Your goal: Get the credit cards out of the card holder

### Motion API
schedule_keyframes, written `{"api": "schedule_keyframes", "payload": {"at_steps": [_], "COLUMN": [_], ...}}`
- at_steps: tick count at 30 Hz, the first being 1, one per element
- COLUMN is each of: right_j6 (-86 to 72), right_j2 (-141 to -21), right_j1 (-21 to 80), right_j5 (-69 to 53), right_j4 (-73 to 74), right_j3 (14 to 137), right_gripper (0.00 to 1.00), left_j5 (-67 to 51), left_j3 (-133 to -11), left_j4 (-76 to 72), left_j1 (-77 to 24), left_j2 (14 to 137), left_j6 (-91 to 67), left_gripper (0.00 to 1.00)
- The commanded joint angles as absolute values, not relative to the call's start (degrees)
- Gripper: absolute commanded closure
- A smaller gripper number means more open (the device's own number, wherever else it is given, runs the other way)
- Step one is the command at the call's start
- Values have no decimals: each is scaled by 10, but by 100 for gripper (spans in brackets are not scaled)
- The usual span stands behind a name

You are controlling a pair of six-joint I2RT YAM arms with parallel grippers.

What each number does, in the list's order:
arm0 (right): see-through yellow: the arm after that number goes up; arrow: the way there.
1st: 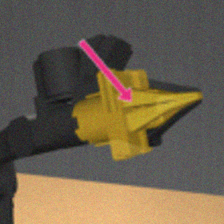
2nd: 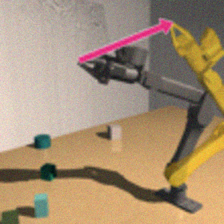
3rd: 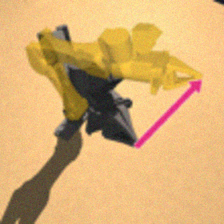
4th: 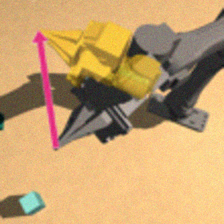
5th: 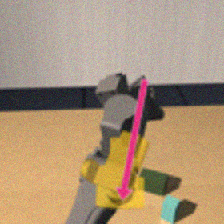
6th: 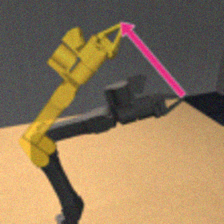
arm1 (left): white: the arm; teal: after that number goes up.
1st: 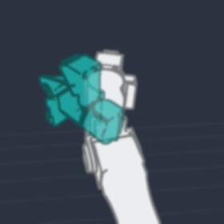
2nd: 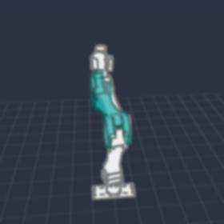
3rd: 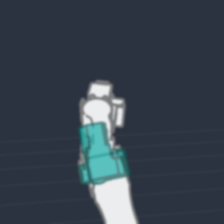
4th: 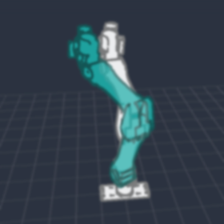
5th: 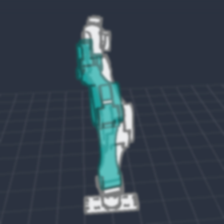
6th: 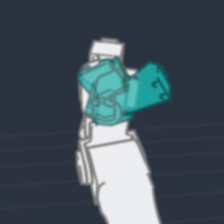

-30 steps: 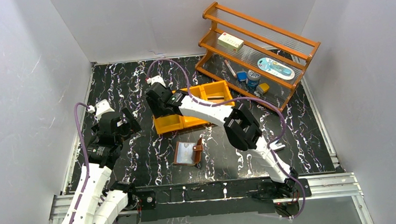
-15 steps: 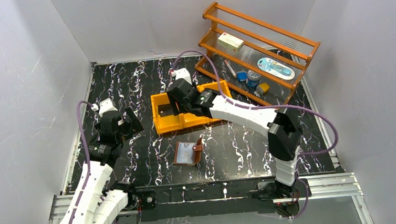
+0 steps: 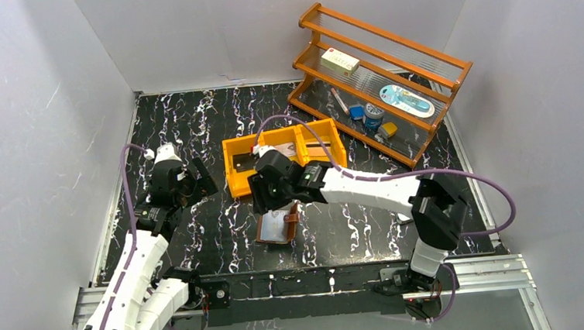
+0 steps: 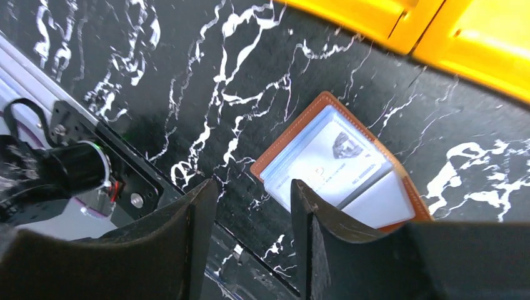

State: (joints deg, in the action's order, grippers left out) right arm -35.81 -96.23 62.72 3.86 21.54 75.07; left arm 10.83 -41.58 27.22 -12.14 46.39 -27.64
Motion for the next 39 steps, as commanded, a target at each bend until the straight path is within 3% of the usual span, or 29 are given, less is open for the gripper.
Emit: {"api": "schedule_keyframes", "payload": {"at_steps": [1,9,14,19,24,31,39], "right_j6": [-391,-414,-436,-462,-464,-419,-415], "right_j2": [-994,-968,-929,-918,-905,-874,-841], "right_j1": [634,634,633,623,612,613,607], "right_j5": [38,69,58,65,51,7,31], "right_j4": [231,227,170,136,84,39,29], "right_j3": [743,645,582,540,499,447,394], "right_gripper": [45,47,46,45,46,58,66], "left_j5": [85,-63,-201,-258,-262,-160,-164], "left_j3": [-407,-391,-352,-343,-348,-366,-387], "left_j4": [271,246,177,154,148,135,85], "left_j1": [-120,-120,-120,-129,-179,-325,-371], "left_j2": [458,480,487,504,527,603,701], "left_j6": [-270,-276,-318,-314,-309,-311,-308], "left_gripper": [7,13,23,30,35,40,40]}}
